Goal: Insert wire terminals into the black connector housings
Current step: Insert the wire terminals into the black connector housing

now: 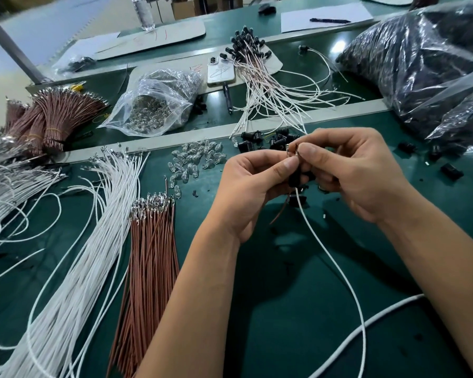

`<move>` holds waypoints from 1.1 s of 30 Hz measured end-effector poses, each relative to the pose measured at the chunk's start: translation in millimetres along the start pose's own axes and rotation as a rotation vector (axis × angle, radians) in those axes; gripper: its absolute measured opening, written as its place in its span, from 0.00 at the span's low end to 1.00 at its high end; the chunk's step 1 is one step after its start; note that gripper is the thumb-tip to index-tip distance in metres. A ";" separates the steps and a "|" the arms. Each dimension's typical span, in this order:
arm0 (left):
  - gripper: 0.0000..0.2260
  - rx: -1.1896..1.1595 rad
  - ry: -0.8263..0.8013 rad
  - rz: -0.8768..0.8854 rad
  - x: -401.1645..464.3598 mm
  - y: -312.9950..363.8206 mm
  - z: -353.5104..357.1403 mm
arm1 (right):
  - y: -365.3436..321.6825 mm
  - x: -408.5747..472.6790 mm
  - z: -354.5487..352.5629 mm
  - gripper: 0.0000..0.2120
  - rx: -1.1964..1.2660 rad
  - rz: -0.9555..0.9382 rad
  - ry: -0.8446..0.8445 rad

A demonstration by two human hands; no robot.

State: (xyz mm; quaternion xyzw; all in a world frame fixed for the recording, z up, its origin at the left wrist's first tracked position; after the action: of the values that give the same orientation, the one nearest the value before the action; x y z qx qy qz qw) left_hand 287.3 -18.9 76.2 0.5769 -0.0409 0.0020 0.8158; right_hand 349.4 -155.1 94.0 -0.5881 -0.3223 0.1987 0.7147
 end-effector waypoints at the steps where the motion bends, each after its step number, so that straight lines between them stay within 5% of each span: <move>1: 0.03 0.001 -0.002 -0.003 0.0 0.1 0.3 | -0.5 0.1 -0.2 0.07 0.008 -0.004 -0.002; 33: 0.03 0.173 0.073 0.049 -2.2 7.1 -1.7 | -4.8 1.2 -1.2 0.03 -0.110 -0.060 0.032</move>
State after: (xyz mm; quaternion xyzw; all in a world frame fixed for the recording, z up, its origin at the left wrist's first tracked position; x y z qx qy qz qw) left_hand 284.9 -14.8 82.2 0.6436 -0.0250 0.0465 0.7636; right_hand 350.7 -156.2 98.8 -0.6198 -0.3386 0.1495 0.6920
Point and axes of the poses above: each hand's wrist, its own x-axis towards the middle knuckle, its own z-axis out of the palm, y = z × x, the point moved 6 cm from there along x, towards the middle knuckle, and after that the axes turned 11 degrees about -y, right-handed, at the moved point
